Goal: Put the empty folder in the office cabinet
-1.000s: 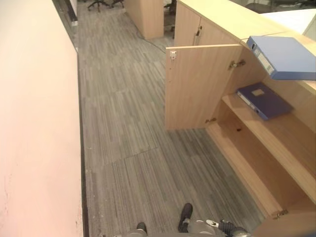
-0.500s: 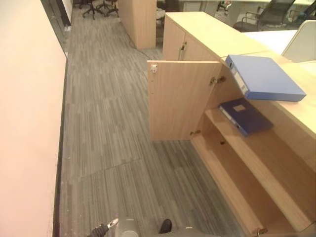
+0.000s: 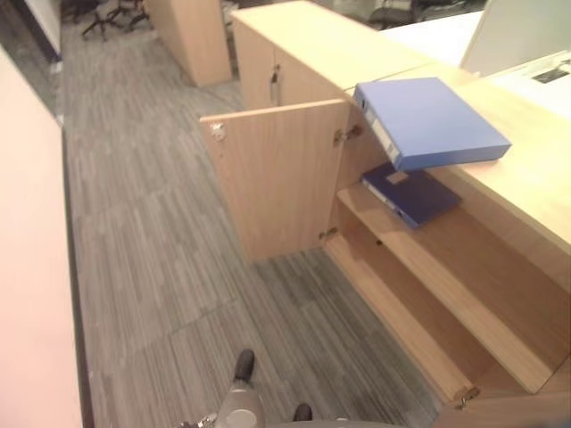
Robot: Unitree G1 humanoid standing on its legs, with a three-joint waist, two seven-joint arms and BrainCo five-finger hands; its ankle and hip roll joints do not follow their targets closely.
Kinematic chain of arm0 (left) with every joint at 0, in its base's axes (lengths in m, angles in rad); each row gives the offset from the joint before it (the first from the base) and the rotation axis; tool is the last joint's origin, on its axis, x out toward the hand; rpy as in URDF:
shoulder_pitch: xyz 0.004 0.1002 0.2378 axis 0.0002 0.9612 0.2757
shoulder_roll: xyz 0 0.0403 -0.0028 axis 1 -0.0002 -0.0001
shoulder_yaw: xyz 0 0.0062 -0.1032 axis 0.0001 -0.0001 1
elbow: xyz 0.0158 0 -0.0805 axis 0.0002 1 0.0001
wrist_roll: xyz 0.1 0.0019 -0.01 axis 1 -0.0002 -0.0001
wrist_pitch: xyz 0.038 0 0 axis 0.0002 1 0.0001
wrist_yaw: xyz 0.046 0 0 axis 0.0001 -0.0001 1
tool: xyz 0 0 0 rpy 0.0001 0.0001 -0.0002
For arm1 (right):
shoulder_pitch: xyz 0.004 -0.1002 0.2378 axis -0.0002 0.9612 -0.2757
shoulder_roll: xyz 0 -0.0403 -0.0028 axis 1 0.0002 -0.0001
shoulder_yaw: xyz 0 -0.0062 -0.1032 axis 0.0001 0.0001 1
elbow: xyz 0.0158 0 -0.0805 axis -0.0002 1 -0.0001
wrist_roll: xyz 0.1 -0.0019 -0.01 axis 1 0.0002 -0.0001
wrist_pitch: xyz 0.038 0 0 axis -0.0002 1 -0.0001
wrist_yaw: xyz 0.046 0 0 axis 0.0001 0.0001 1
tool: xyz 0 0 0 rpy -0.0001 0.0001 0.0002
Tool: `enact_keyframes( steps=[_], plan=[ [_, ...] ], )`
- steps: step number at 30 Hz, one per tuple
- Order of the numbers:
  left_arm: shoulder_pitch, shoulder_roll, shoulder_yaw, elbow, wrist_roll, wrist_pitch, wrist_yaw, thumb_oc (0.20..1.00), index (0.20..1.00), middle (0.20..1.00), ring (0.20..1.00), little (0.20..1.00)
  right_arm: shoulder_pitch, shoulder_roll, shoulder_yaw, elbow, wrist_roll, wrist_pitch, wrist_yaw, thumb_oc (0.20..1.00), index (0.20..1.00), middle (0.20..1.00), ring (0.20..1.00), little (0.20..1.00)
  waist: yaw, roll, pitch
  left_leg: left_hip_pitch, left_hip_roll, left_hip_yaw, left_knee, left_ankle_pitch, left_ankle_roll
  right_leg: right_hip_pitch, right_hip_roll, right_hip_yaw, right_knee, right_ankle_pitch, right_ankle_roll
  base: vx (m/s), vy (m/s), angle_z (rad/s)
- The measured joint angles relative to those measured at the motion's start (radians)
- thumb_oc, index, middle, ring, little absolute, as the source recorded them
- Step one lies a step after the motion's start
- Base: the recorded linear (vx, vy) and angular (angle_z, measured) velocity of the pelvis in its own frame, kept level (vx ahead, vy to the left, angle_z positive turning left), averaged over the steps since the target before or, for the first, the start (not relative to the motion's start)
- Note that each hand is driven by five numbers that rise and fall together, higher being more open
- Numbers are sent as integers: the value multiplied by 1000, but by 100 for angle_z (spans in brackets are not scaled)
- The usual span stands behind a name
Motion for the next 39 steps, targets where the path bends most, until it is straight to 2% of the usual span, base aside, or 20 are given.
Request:
enact_keyframes(
  steps=[2,5,6,7,8,9,10,12,14,15,20,22,25,31,34,35,36,37,38,39],
  plan=[
    [-19,-7,-27,-3,27,0,1,1000,1000,1000,1000,1000,3,-3,-4,12,0,4,0,1000,1000,1000,1000,1000,-7,18,-7,32,-17,34,-3,-14,24,-1,-16,23,0,5,-3,191,363,-30],
    [-32,-26,-67,-30,38,0,4,1000,1000,1000,1000,1000,-11,-21,-9,15,-2,4,-3,1000,1000,1000,1000,1000,-20,62,-21,108,-82,89,-3,-28,116,-9,-69,58,30,-5,38,159,381,-51],
    [-55,-27,-83,-61,37,-3,6,1000,1000,1000,1000,1000,-18,-26,-10,-7,-2,8,-4,1000,1000,1000,1000,1000,-10,93,-17,120,-88,126,8,-49,136,-48,-103,53,123,-52,79,157,381,-56],
    [-55,-26,-94,-79,38,-11,10,1000,1000,1000,1000,1000,-31,-23,-10,-15,-2,11,-3,1000,1000,1000,1000,1000,-4,108,-20,122,-91,141,8,-59,141,-71,-127,39,170,-78,86,121,284,-71],
    [-73,-16,-108,-95,38,-18,14,1000,1000,1000,1000,1000,-48,-16,3,-28,-6,9,-3,1000,1000,1000,1000,1000,-3,104,-18,135,-110,162,8,-69,158,-86,-181,-15,190,-90,103,77,166,-77],
    [-77,-5,-121,-97,43,-14,14,1000,1000,1000,1000,1000,-65,-10,7,-42,-30,7,-3,1000,1000,1000,1000,1000,17,92,-12,147,-125,204,8,-75,166,-96,-271,-107,223,-71,142,120,193,-96],
    [-77,0,-118,-105,61,-18,14,1000,1000,1000,1000,1000,-78,2,7,-63,-39,-2,-4,1000,1000,1000,1000,1000,20,87,-11,151,-140,229,7,-102,180,-116,-347,-141,265,-75,161,138,244,-74],
    [-85,11,-119,-118,75,-15,13,1000,1000,1000,1000,1000,-73,27,7,-91,-60,2,-8,1000,1000,1000,1000,1000,23,66,-11,166,-149,269,-1,-113,189,-138,-446,-224,319,-41,206,78,136,-61],
    [-64,26,-120,-121,76,-6,13,1000,1000,1000,1000,1000,-78,45,8,-94,-69,0,-9,1000,1000,1000,1000,1000,21,48,-8,180,-152,287,-1,-119,189,-136,-492,-253,331,-11,233,24,90,-52],
    [-67,35,-117,-128,76,-4,14,1000,1000,1000,1000,1000,-58,52,14,-95,-69,1,-12,1000,1000,1000,1000,1000,12,29,-5,190,-154,307,6,-124,186,-139,-490,-269,330,64,256,9,57,-43],
    [-52,36,-103,-141,75,3,22,1000,1000,1000,1000,1000,-79,47,82,-142,-76,-3,-20,1000,1000,1000,1000,1000,-2,12,23,203,-107,425,8,-128,163,-207,-455,-367,324,70,252,24,-33,-85],
    [-63,42,-80,-161,75,2,28,1000,1000,1000,1000,1000,-103,60,125,-174,-83,-3,-24,1000,1000,1000,1000,1000,-4,-8,50,228,-57,497,0,-140,144,-248,-426,-445,332,40,249,68,-96,-89],
    [-67,26,-76,-167,76,-2,24,1000,1000,1000,1000,1000,-72,60,126,-178,-92,-4,-25,1000,1000,1000,1000,1000,-26,-19,43,241,-16,491,11,-139,134,-204,-345,-449,275,42,197,130,-155,-27],
    [-49,13,-111,-158,77,3,19,1000,1000,1000,1000,1000,-45,58,126,-178,-106,-7,-32,1000,1000,1000,1000,1000,-9,-2,20,252,56,495,70,-156,123,-173,-253,-412,221,15,134,154,-195,-24],
    [-48,31,-107,-159,75,3,4,1000,1000,1000,1000,1000,-44,77,138,-175,-107,-6,-25,1000,1000,1000,1000,1000,1,-43,5,174,90,463,282,-155,106,-177,-247,-384,224,-10,110,75,-294,-28],
    [-50,55,-118,-185,75,3,1,1000,1000,1000,1000,1000,-56,88,146,-169,-107,-8,-23,1000,1000,1000,1000,1000,16,-77,10,35,136,409,567,-133,61,-192,-248,-336,248,-37,54,25,-102,-58],
    [-50,65,-142,-196,75,4,0,1000,1000,1000,1000,1000,-57,88,155,-159,-108,-7,-23,1000,1000,1000,1000,1000,29,-82,12,-21,167,397,705,-100,76,-172,-233,-320,224,-31,33,69,-84,-79],
    [-35,61,-143,-217,73,3,-3,1000,1000,1000,1000,1000,-60,79,167,-157,-108,-1,-23,1000,1000,1000,1000,1000,48,-80,14,-88,170,339,810,-80,56,-133,-202,-301,183,-14,4,100,5,-62],
    [-27,60,-145,-250,73,3,-5,1000,1000,1000,1000,1000,-53,66,179,-155,-108,0,-23,1000,1000,1000,1000,1000,41,-69,14,-150,151,283,841,-84,62,-116,-183,-301,158,-18,-2,134,89,-42],
    [-25,62,-144,-262,73,2,-4,1000,1000,1000,1000,1000,-53,64,184,-151,-108,1,-23,1000,1000,1000,1000,1000,41,-69,15,-164,139,281,829,-88,68,-114,-180,-299,151,-20,-2,96,81,-25]
  ],
)
